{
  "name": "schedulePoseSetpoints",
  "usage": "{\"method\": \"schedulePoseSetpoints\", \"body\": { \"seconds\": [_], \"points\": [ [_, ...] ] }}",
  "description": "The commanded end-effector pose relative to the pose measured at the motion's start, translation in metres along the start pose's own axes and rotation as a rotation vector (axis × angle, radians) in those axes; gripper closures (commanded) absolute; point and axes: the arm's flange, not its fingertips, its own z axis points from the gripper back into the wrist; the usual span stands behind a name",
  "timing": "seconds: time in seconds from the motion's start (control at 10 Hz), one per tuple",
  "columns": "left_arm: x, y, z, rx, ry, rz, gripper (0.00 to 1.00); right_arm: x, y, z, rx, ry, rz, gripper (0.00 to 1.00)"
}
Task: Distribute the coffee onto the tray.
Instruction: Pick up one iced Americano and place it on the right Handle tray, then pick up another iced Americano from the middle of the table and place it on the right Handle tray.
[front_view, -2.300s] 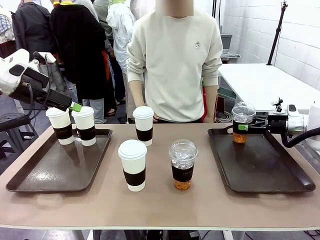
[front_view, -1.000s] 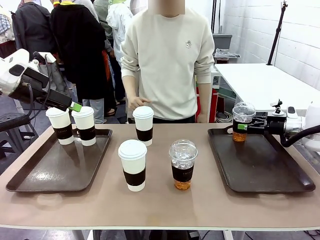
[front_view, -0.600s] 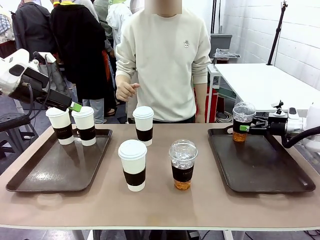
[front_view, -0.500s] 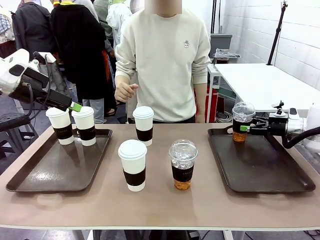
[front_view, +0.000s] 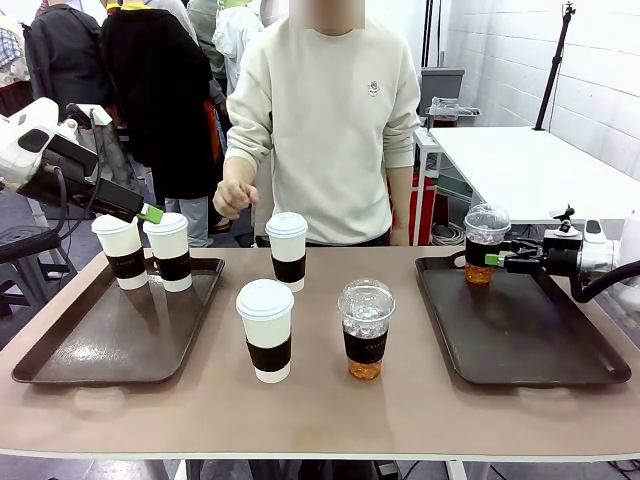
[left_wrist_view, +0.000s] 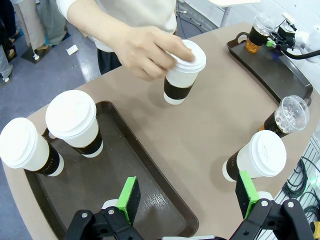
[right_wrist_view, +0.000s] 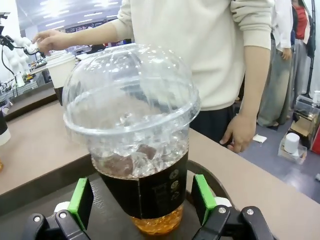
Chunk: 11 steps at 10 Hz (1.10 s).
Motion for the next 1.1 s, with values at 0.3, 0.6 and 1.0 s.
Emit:
{"method": "schedulePoseSetpoints", "body": {
  "seconds": [0.3,0.6,1.0],
  "points": [
    [-0.001,0.002,-0.001,-0.013,-0.003,0.006,0.0,0.006,0.043,0.017,-0.042,-0.007,-0.056,0.0],
    [-0.001,0.002,-0.001,-0.013,-0.003,0.006,0.0,0.024,0.062,0.017,-0.055,0.036,-0.049,0.0],
    [-0.001,0.002,-0.001,-0.013,-0.003,0.006,0.0,0.058,0.105,0.024,-0.081,0.112,-0.036,0.0]
  ]
}}
